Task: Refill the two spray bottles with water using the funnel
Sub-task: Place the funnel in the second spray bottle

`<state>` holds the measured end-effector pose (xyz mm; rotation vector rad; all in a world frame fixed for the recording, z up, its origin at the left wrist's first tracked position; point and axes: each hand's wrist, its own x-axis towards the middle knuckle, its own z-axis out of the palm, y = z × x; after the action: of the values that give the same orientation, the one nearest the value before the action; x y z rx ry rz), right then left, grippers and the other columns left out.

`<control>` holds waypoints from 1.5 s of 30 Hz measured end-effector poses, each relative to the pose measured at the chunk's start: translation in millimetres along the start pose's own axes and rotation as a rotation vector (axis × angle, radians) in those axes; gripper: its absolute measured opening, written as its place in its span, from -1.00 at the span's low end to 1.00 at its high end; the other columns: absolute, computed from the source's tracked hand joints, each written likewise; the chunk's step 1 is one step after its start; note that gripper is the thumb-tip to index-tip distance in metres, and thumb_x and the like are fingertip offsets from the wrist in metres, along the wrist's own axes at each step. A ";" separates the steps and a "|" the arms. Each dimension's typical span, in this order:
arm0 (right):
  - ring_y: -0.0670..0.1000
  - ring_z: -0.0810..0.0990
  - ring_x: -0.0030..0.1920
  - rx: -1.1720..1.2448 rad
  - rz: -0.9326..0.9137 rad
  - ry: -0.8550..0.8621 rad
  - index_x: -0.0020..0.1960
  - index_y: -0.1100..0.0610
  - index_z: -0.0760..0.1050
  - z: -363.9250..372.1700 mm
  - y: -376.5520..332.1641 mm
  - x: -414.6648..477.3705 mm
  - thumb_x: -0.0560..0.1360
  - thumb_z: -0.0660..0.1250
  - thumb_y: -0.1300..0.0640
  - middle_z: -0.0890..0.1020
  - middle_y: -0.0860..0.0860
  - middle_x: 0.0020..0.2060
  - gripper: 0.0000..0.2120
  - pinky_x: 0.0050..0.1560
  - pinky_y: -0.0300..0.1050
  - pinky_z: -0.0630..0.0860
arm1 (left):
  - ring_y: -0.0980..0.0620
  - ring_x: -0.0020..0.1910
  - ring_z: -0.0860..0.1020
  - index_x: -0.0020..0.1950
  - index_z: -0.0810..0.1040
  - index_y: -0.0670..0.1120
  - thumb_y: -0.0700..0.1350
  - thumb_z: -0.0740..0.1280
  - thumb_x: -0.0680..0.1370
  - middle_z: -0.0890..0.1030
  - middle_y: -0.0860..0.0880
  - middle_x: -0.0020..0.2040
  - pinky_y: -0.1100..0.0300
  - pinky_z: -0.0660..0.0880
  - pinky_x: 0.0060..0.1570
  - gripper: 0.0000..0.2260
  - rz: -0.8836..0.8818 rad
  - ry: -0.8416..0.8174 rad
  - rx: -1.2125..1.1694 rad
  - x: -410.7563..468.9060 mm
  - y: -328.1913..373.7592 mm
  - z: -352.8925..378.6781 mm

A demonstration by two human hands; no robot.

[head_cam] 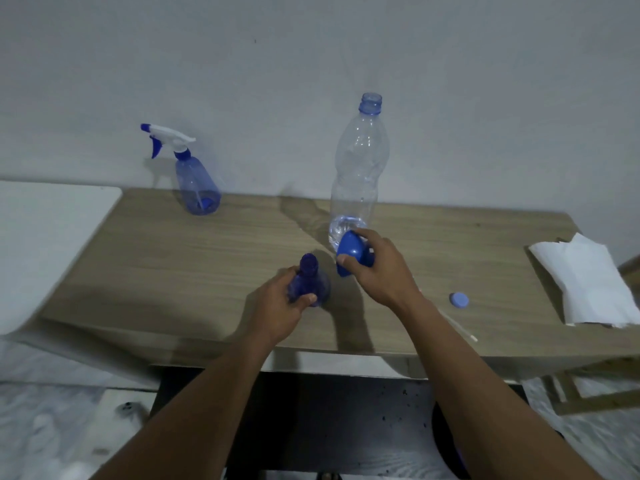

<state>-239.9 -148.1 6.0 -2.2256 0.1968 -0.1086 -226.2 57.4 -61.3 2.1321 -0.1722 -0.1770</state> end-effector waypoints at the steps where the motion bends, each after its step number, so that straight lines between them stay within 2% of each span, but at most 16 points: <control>1: 0.01 0.57 0.08 0.083 -0.014 0.015 0.40 -0.09 0.40 -0.9 -6.2 -0.3 0.50 0.45 -0.02 0.52 -0.03 0.15 -0.50 0.08 -0.14 0.47 | 0.08 0.01 0.62 0.30 0.53 0.05 -0.09 0.53 0.43 0.65 0.05 0.08 0.19 0.52 0.09 -0.54 -0.001 0.000 -0.012 -0.1 0.5 0.2; 5: -0.14 0.58 0.13 0.333 -0.073 -0.001 0.44 -0.20 0.37 -0.4 -34.3 3.1 0.55 0.41 -0.01 0.55 -0.12 0.22 -0.50 0.16 -0.20 0.55 | 0.11 -0.08 0.62 0.24 0.56 0.00 -0.17 0.51 0.45 0.66 0.06 -0.02 0.46 0.42 -0.08 -0.62 -0.007 -0.024 -0.021 1.0 3.0 -1.1; 7: -0.13 0.62 0.04 0.380 -0.076 -0.009 0.37 -0.15 0.41 2.3 -45.2 6.6 0.53 0.44 0.00 0.60 -0.04 0.15 -0.55 0.06 -0.15 0.60 | 0.07 -0.07 0.62 0.23 0.56 -0.03 -0.20 0.50 0.45 0.66 0.05 -0.02 0.49 0.41 -0.12 -0.62 -0.014 -0.033 -0.027 1.4 3.3 -1.7; 10: -0.11 0.67 -0.07 0.468 -0.052 0.019 0.19 0.04 0.41 9.7 -54.3 10.6 0.43 0.56 0.08 0.64 0.02 0.01 -0.56 -0.15 -0.21 0.59 | 0.07 -0.02 0.61 0.29 0.54 -0.01 -0.16 0.50 0.46 0.66 0.04 0.04 0.41 0.41 -0.11 -0.59 -0.037 -0.047 -0.034 2.8 3.7 -1.9; 12: -0.05 0.68 0.01 0.464 -0.063 0.024 0.20 0.03 0.40 16.0 -52.1 13.5 0.37 0.60 0.11 0.65 0.02 0.04 -0.49 -0.06 -0.17 0.61 | 0.06 0.01 0.61 0.31 0.53 -0.01 -0.14 0.50 0.45 0.67 0.03 0.06 0.41 0.39 -0.11 -0.56 -0.043 -0.054 -0.028 3.7 2.9 -2.1; 14: -0.07 0.65 0.10 0.447 -0.069 -0.014 0.35 -0.03 0.39 21.7 -50.0 12.7 0.37 0.61 0.12 0.62 -0.01 0.14 -0.35 0.04 -0.16 0.62 | 0.05 0.02 0.61 0.33 0.52 -0.01 -0.13 0.51 0.44 0.67 0.02 0.08 0.40 0.43 -0.07 -0.54 -0.049 -0.062 -0.039 3.9 2.4 -2.5; 17: -0.11 0.58 0.24 0.416 -0.067 -0.039 0.54 0.03 0.28 30.3 -44.6 12.1 0.37 0.60 0.09 0.54 -0.04 0.31 -0.17 0.24 -0.14 0.56 | 0.05 0.04 0.63 0.31 0.52 -0.01 -0.09 0.52 0.42 0.68 0.02 0.08 0.11 0.53 0.11 -0.53 -0.076 -0.067 -0.068 3.6 4.1 -3.0; 20: -0.27 0.59 0.17 0.456 -0.050 -0.052 0.54 0.14 0.29 36.1 -40.6 9.5 0.39 0.58 0.24 0.53 -0.11 0.28 -0.20 0.21 -0.24 0.54 | 0.06 0.03 0.65 0.26 0.52 0.07 0.09 0.49 0.34 0.69 0.07 0.06 -0.06 0.55 0.13 -0.50 -0.079 -0.077 -0.097 6.5 -2.9 -0.3; 23: -0.24 0.59 0.20 0.447 -0.040 -0.063 0.51 0.09 0.33 43.6 -31.9 5.3 0.37 0.59 0.26 0.53 -0.13 0.28 -0.21 0.23 -0.18 0.55 | 0.09 0.04 0.65 0.24 0.51 0.13 0.11 0.47 0.32 0.69 0.09 0.06 -0.02 0.56 0.12 -0.51 -0.100 -0.079 -0.068 8.5 -6.7 0.5; 25: -0.14 0.56 0.28 0.428 -0.046 -0.081 0.50 0.07 0.33 47.9 -27.2 1.2 0.35 0.61 0.22 0.52 -0.08 0.33 -0.20 0.30 -0.08 0.53 | 0.13 -0.02 0.64 0.21 0.53 0.10 0.00 0.49 0.38 0.68 0.11 0.01 0.13 0.57 0.04 -0.59 -0.108 -0.080 -0.031 6.4 -0.1 -2.3; 27: -0.10 0.52 0.34 0.418 -0.043 -0.086 0.51 0.04 0.32 49.8 -25.2 -2.8 0.32 0.63 0.14 0.51 -0.08 0.36 -0.15 0.35 -0.02 0.50 | 0.19 -0.13 0.60 0.13 0.54 0.05 -0.11 0.49 0.44 0.65 0.12 -0.07 0.45 0.46 -0.16 -0.70 -0.110 -0.079 -0.013 6.1 1.6 -3.7; 30: -0.13 0.54 0.30 0.398 -0.043 -0.069 0.49 0.00 0.34 47.4 -29.3 -8.4 0.34 0.62 -0.02 0.53 -0.10 0.32 -0.19 0.31 -0.06 0.53 | 0.27 -0.23 0.51 0.15 0.54 0.03 -0.17 0.48 0.46 0.59 0.13 -0.12 0.58 0.35 -0.29 -0.70 -0.083 -0.053 0.033 3.3 6.5 -4.9; 35: -0.24 0.58 0.14 0.270 -0.088 -0.034 0.27 -0.24 0.38 41.7 -36.1 -12.6 0.39 0.58 -0.01 0.56 -0.33 0.09 -0.44 0.15 -0.31 0.54 | 0.08 0.05 0.55 0.23 0.55 -0.04 -0.24 0.47 0.43 0.55 0.06 0.14 0.44 0.32 -0.10 -0.61 -0.039 0.039 0.036 1.7 18.3 -2.8; 38: -0.41 0.53 0.07 0.224 -0.098 -0.042 0.16 -0.36 0.34 38.7 -37.3 -11.8 0.40 0.58 0.03 0.52 -0.53 -0.02 -0.45 0.09 -0.45 0.46 | 0.07 -0.04 0.58 0.18 0.53 -0.03 -0.28 0.44 0.44 0.62 0.02 0.02 0.51 0.36 -0.20 -0.65 -0.071 0.032 0.007 0.9 22.0 -4.6; 42: -0.45 0.48 0.07 0.184 -0.115 -0.050 0.34 -0.18 0.39 36.8 -35.9 -9.0 0.42 0.54 -0.04 0.49 -0.49 0.00 -0.43 0.20 -0.31 0.44 | 0.20 -0.14 0.57 0.22 0.47 -0.02 -0.30 0.40 0.45 0.62 0.08 -0.05 0.56 0.37 -0.27 -0.61 -0.090 0.016 -0.027 -0.6 24.8 -6.0; 45: -0.23 0.53 0.21 0.160 -0.103 -0.009 0.46 -0.03 0.37 30.0 -37.7 -6.7 0.43 0.39 -0.30 0.57 -0.25 0.22 -0.32 0.29 -0.05 0.50 | 0.20 0.07 0.55 0.43 0.33 -0.02 -0.21 0.50 0.38 0.56 0.06 0.24 0.52 0.43 0.00 -0.33 -0.110 0.069 -0.169 -6.0 26.6 -4.3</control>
<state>-238.2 -100.8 17.3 -2.0756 0.0655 -0.1645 -232.7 47.9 -36.2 1.9774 0.0003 -0.1756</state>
